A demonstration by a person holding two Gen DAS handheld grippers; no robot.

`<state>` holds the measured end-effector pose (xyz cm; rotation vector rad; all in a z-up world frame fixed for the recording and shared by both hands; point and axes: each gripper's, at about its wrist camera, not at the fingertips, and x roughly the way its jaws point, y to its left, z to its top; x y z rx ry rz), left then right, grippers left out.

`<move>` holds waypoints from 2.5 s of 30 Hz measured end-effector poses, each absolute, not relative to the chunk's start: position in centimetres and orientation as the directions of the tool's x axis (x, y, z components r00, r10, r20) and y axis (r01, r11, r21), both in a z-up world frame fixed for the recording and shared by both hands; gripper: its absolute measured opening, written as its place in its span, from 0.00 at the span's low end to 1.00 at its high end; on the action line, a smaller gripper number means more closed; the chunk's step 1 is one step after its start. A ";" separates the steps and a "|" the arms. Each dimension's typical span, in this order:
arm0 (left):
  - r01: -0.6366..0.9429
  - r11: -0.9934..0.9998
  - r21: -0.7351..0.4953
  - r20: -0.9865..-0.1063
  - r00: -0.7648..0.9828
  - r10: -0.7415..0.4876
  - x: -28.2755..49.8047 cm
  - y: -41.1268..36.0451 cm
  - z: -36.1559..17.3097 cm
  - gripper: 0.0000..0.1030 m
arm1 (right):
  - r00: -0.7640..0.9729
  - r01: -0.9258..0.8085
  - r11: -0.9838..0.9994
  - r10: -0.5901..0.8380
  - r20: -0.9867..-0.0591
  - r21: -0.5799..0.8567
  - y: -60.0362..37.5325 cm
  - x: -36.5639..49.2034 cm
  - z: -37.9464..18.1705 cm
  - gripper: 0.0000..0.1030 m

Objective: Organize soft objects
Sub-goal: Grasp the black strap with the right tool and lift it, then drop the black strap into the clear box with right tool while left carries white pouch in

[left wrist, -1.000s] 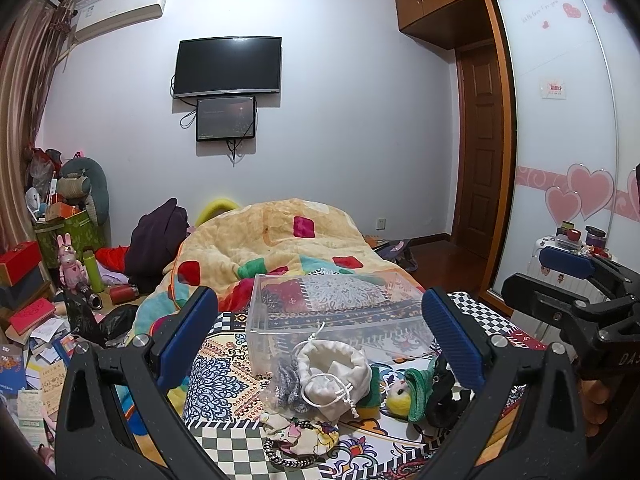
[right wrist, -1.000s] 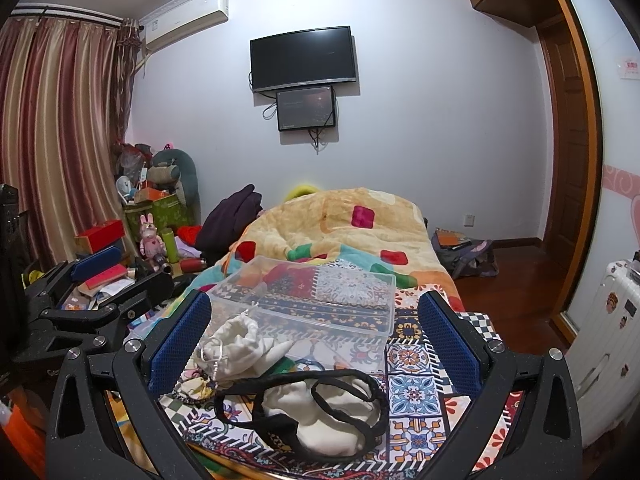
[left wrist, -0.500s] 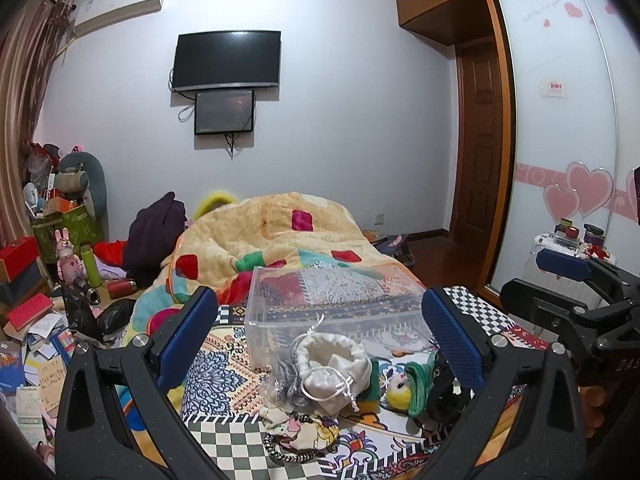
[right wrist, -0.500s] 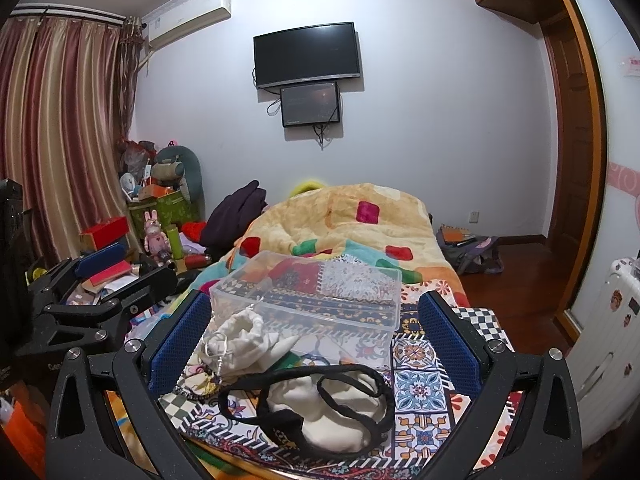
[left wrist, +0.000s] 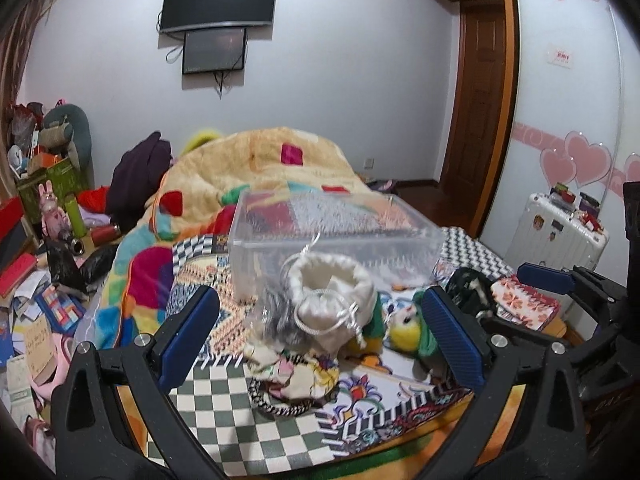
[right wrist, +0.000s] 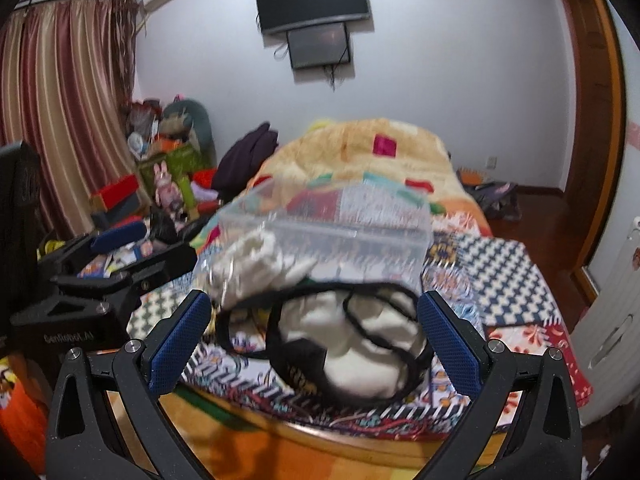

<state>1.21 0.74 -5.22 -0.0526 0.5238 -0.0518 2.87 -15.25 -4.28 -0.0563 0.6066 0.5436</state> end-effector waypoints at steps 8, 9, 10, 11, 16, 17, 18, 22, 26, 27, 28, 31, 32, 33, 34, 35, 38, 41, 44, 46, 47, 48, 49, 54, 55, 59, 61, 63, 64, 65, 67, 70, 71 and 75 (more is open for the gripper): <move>0.034 0.996 -0.080 -0.533 0.843 -0.072 1.8 1.4 -6.4 1.00 | 0.616 -0.507 0.853 0.459 -0.640 0.123 -14.5 4.4 -6.5 0.62; 0.034 0.996 -0.083 -0.536 0.841 -0.073 1.9 1.4 -6.5 1.00 | 0.599 -0.509 0.848 0.471 -0.648 0.146 -14.7 4.7 -6.8 0.58; 0.034 0.996 -0.084 -0.539 0.839 -0.074 2.0 1.4 -6.6 1.00 | 0.592 -0.511 0.845 0.479 -0.648 0.158 -14.7 4.6 -6.9 0.51; 0.034 0.996 -0.086 -0.542 0.837 -0.075 2.1 1.5 -6.7 1.00 | 0.576 -0.517 0.836 0.497 -0.649 0.182 -14.9 4.7 -6.9 0.44; 0.032 0.995 -0.094 -0.559 0.826 -0.079 2.5 1.6 -7.0 1.00 | 0.555 -0.529 0.811 0.552 -0.622 0.248 -16.0 4.7 -6.5 0.28; 0.033 0.995 -0.094 -0.560 0.824 -0.080 2.5 1.6 -7.1 1.00 | 0.557 -0.530 0.807 0.562 -0.612 0.258 -16.3 4.7 -6.3 0.27; 0.034 0.995 -0.093 -0.561 0.824 -0.080 2.6 1.5 -7.1 1.00 | 0.561 -0.529 0.806 0.567 -0.604 0.265 -16.5 4.7 -6.1 0.26; 0.044 0.996 -0.081 -0.566 0.820 -0.082 2.6 1.0 -7.2 1.00 | 0.574 -0.528 0.798 0.587 -0.570 0.290 -17.2 4.8 -5.4 0.18; 0.058 0.995 -0.082 -0.571 0.816 -0.094 2.9 0.6 -7.1 1.00 | 0.620 -0.498 0.824 0.557 -0.553 0.272 -18.0 5.2 -4.2 0.14; 0.063 0.995 -0.083 -0.569 0.816 -0.099 2.9 0.5 -7.0 1.00 | 0.631 -0.489 0.827 0.555 -0.542 0.278 -18.5 5.2 -3.9 0.14; 0.069 0.994 -0.080 -0.566 0.818 -0.102 2.9 0.4 -6.9 1.00 | 0.642 -0.480 0.832 0.550 -0.535 0.279 -18.9 5.2 -3.7 0.14; 0.072 0.996 -0.054 -0.549 0.831 -0.090 3.0 0.1 -6.2 1.00 | 0.668 -0.465 0.843 0.534 -0.518 0.270 -19.6 5.4 -3.1 0.13; 0.074 0.996 -0.052 -0.548 0.831 -0.090 3.1 0.1 -6.1 1.00 | 0.672 -0.463 0.845 0.532 -0.515 0.269 -19.7 5.5 -3.0 0.13; 0.073 0.996 -0.052 -0.549 0.831 -0.090 3.4 0.1 -6.0 1.00 | 0.679 -0.461 0.847 0.529 -0.509 0.266 -19.9 5.5 -2.8 0.13; 0.071 0.996 -0.052 -0.550 0.830 -0.088 3.6 0.2 -6.0 1.00 | 0.686 -0.459 0.849 0.526 -0.502 0.262 -19.9 5.6 -2.5 0.13; 0.067 0.996 -0.052 -0.555 0.828 -0.085 4.1 0.3 -6.1 1.00 | 0.690 -0.459 0.850 0.525 -0.498 0.260 -20.1 5.8 -2.4 0.13; 0.060 0.997 -0.058 -0.572 0.816 -0.082 5.6 0.5 -6.6 1.00 | 0.704 -0.462 0.849 0.527 -0.475 0.257 -20.2 6.2 -1.6 0.13; 0.055 0.996 -0.063 -0.603 0.793 -0.082 7.3 0.6 -7.7 1.00 | 0.709 -0.463 0.849 0.527 -0.468 0.254 -20.2 6.9 -1.3 0.13; 0.052 0.997 -0.062 -0.625 0.776 -0.080 8.4 0.5 -8.6 0.79 | 0.711 -0.462 0.851 0.523 -0.470 0.250 -20.0 7.5 -1.4 0.13; 0.060 0.994 -0.086 -0.646 0.756 -0.102 9.0 0.8 -9.2 0.71 | 0.705 -0.461 0.850 0.525 -0.477 0.254 -20.0 7.8 -1.7 0.13; 0.061 0.993 -0.099 -0.641 0.759 -0.111 8.9 0.9 -9.3 0.64 | 0.703 -0.460 0.850 0.525 -0.479 0.255 -20.0 7.8 -1.8 0.13; 0.067 0.992 -0.109 -0.635 0.763 -0.121 8.8 1.1 -9.2 0.60 | 0.700 -0.459 0.851 0.524 -0.485 0.257 -19.9 7.9 -2.0 0.13; 0.075 0.990 -0.118 -0.631 0.764 -0.133 8.7 1.2 -9.0 0.50 | 0.698 -0.458 0.850 0.524 -0.488 0.259 -19.9 8.0 -2.1 0.13; 0.109 0.976 -0.187 -0.616 0.762 -0.203 8.2 2.0 -8.2 0.29 | 0.696 -0.463 0.846 0.531 -0.484 0.263 -19.8 8.3 -1.5 0.13; 0.113 0.973 -0.202 -0.613 0.760 -0.215 8.2 2.3 -8.0 0.26 | 0.700 -0.466 0.846 0.531 -0.477 0.259 -19.8 8.3 -1.2 0.13; 0.118 0.968 -0.222 -0.594 0.771 -0.231 7.8 3.0 -6.8 0.09 | 0.716 -0.475 0.846 0.531 -0.453 0.242 -19.7 8.4 -0.1 0.13; 0.116 0.971 -0.210 -0.581 0.784 -0.219 7.7 3.2 -6.1 0.09 | 0.723 -0.478 0.846 0.531 -0.441 0.234 -19.7 8.5 0.4 0.13; 0.111 0.973 -0.204 -0.580 0.787 -0.212 7.6 3.5 -5.6 0.09 | 0.728 -0.483 0.845 0.534 -0.430 0.230 -19.5 8.7 0.8 0.13; 0.105 0.974 -0.203 -0.583 0.786 -0.206 7.6 3.6 -5.5 0.09 | 0.728 -0.486 0.843 0.536 -0.427 0.229 -19.4 8.9 0.9 0.13; 0.097 0.976 -0.196 -0.588 0.785 -0.196 7.6 3.7 -5.4 0.09 | 0.729 -0.487 0.843 0.537 -0.426 0.228 -19.3 9.0 0.9 0.13; 0.083 0.982 -0.169 -0.581 0.797 -0.167 7.4 3.8 -5.2 0.09 | 0.728 -0.490 0.841 0.539 -0.424 0.229 -19.1 9.3 1.0 0.13; 0.080 0.984 -0.162 -0.565 0.810 -0.158 7.4 4.2 -4.7 0.09 | 0.730 -0.493 0.843 0.535 -0.426 0.214 -18.7 9.6 1.0 0.13; 0.084 0.982 -0.170 -0.558 0.813 -0.166 7.6 4.4 -4.3 0.09 | 0.731 -0.494 0.844 0.534 -0.426 0.209 -18.6 9.8 1.1 0.13; 0.086 0.983 -0.161 -0.519 0.840 -0.159 8.3 4.9 -2.5 0.08 | 0.737 -0.507 0.841 0.537 -0.411 0.190 -17.9 10.5 2.0 0.13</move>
